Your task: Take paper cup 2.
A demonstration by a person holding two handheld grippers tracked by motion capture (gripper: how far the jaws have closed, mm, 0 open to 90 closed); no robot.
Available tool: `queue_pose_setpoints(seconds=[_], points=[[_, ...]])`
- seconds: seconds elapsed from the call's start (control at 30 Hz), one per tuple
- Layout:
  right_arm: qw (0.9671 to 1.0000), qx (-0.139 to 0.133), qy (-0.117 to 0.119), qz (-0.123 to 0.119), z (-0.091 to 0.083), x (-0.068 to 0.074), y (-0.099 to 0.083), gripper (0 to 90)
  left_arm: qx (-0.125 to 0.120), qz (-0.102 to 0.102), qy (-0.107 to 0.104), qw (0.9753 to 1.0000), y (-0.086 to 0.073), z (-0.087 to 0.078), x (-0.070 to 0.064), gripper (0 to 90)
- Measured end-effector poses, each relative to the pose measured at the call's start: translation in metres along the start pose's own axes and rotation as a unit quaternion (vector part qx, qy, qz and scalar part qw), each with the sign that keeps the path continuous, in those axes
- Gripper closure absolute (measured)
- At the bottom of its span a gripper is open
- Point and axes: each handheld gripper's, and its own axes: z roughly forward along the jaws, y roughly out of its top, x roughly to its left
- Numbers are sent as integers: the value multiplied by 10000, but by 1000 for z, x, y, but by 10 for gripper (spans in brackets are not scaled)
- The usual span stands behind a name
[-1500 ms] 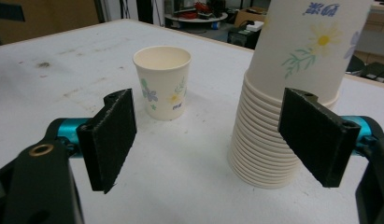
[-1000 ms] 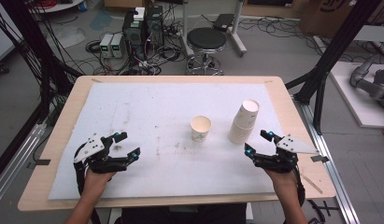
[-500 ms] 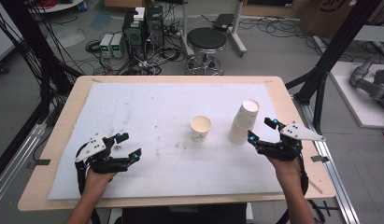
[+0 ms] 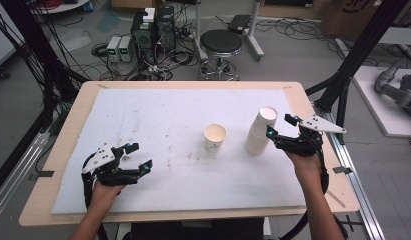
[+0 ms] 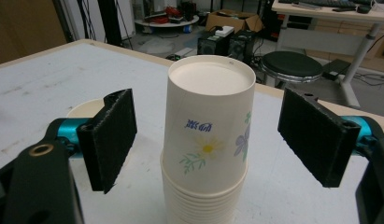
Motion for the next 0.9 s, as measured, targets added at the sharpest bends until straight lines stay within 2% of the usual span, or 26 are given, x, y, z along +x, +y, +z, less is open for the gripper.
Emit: queue_pose_setpoints(seconds=[0.33, 0.47, 0.73, 0.8, 0.9], points=[[9998, 169, 54, 10, 21, -2, 10, 201, 4, -2, -3, 10000, 0, 0, 0, 166], [9995, 290, 55, 101, 31, -3, 11, 201, 6, -6, -19, 10000, 0, 0, 0, 166], [9990, 419, -67, 114, 41, -7, 12, 205, 9, -10, -30, 10000, 0, 0, 0, 166], [9989, 428, -60, 181, 43, -8, 12, 208, 10, -9, -29, 10000, 0, 0, 1, 166], [9989, 441, 7, 131, 44, -8, 13, 253, 21, -2, -32, 10000, 0, 0, 1, 166]])
